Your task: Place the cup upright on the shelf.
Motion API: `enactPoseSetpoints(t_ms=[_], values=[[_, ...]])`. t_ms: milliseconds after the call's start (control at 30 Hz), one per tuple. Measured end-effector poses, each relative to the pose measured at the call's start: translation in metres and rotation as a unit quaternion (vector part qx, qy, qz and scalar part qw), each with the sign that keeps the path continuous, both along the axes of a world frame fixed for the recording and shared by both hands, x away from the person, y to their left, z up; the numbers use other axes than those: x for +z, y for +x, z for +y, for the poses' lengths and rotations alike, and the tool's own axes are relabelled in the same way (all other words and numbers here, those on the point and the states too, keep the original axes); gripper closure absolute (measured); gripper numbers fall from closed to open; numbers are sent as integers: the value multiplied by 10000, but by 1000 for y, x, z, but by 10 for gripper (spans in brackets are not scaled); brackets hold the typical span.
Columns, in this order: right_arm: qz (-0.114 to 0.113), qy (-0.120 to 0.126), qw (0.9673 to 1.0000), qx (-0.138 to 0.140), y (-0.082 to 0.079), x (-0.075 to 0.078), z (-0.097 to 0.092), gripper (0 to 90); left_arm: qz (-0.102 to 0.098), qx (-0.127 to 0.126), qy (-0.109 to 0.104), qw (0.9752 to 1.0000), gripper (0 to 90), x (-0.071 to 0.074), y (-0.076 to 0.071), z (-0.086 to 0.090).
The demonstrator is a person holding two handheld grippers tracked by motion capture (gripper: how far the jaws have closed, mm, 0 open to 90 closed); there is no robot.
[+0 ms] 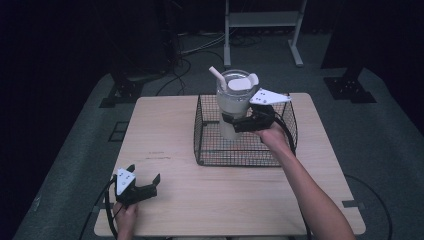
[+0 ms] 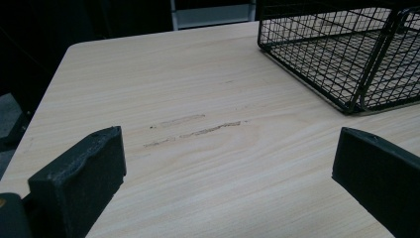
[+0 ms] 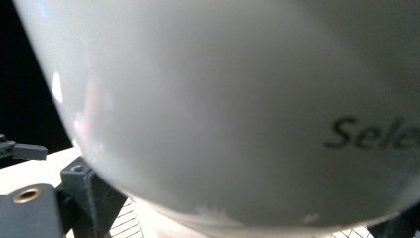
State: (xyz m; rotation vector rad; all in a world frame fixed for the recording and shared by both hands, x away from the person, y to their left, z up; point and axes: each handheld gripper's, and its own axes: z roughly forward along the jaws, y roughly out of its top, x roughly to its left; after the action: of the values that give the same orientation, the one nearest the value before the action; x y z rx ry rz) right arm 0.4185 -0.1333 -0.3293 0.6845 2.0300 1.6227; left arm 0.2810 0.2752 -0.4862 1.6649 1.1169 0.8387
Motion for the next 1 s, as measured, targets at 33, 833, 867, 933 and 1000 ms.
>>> enactPoseSetpoints(t_ms=[33,833,867,933,1000], values=[[-12,3,10000,5,4,-2,1,82,-9,0,11,10000,0,0,0,0],[306,-109,9995,43,57,-41,28,82,-26,-18,-13,10000,0,0,0,1],[298,-125,9995,37,58,-42,29,81,-24,-15,-14,10000,0,0,0,1],[343,-120,9993,40,61,-46,29,81,-27,-19,-15,10000,0,0,0,1],[367,-149,9992,37,63,-49,29,82,-26,-16,-14,10000,0,0,0,1]])
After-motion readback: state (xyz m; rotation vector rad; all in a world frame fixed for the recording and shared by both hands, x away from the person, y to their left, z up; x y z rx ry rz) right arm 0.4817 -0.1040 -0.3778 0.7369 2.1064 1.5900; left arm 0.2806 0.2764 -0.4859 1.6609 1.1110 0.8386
